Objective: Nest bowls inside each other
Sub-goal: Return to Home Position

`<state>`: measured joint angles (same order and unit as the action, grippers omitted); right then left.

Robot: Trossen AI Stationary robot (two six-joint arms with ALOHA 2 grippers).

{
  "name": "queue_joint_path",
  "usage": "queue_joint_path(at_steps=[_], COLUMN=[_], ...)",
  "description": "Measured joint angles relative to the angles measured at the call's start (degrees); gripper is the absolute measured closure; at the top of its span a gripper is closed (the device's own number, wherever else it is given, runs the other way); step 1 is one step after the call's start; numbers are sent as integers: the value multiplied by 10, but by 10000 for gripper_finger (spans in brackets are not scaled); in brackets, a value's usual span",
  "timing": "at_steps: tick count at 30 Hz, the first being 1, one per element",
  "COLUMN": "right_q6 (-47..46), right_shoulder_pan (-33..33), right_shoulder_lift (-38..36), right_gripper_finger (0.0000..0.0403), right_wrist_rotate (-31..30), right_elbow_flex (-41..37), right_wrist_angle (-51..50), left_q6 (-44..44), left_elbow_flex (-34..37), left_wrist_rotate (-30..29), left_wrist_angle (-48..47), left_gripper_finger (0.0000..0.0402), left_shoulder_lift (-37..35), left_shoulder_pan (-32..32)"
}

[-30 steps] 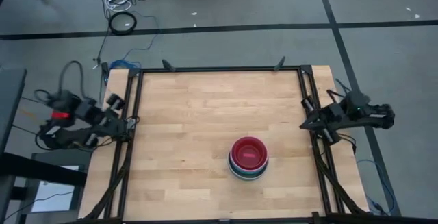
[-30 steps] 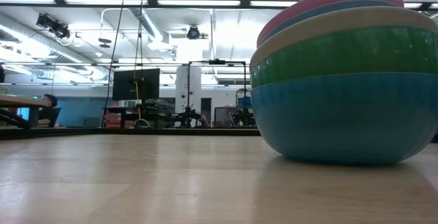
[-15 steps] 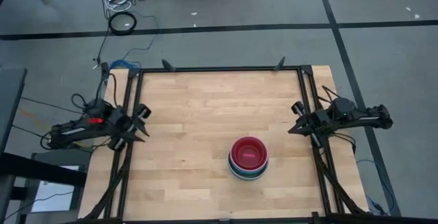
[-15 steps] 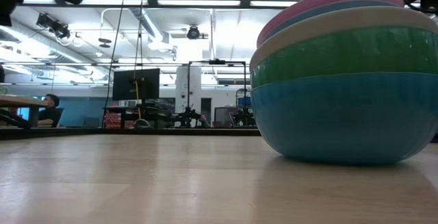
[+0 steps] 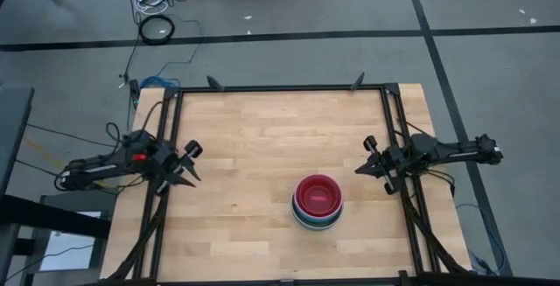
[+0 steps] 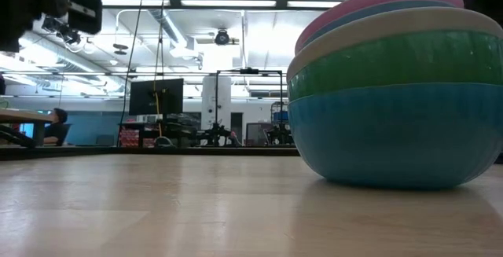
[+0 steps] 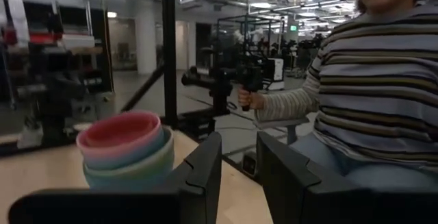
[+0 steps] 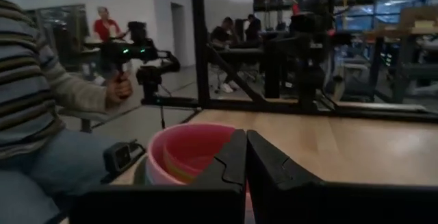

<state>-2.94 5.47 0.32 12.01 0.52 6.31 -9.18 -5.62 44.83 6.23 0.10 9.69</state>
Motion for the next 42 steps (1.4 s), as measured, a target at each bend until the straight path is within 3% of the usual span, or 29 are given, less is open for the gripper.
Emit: queue_joint_path(at_steps=[9,42], right_q6=[20,-3], right_shoulder_pan=[0,0], right_shoulder_lift=[1,1], right_gripper_finger=[400,400], right_wrist_rotate=[-11,-15], right_elbow_flex=[0,0], right_wrist_angle=[-17,-30], left_q6=[-1,10], left_elbow_flex=[52,52], left_wrist_rotate=[3,2], left_wrist_angle=[8,3], left_gripper_finger=[300,300], left_shoulder_lift=[0,0], left_shoulder_pan=[0,0])
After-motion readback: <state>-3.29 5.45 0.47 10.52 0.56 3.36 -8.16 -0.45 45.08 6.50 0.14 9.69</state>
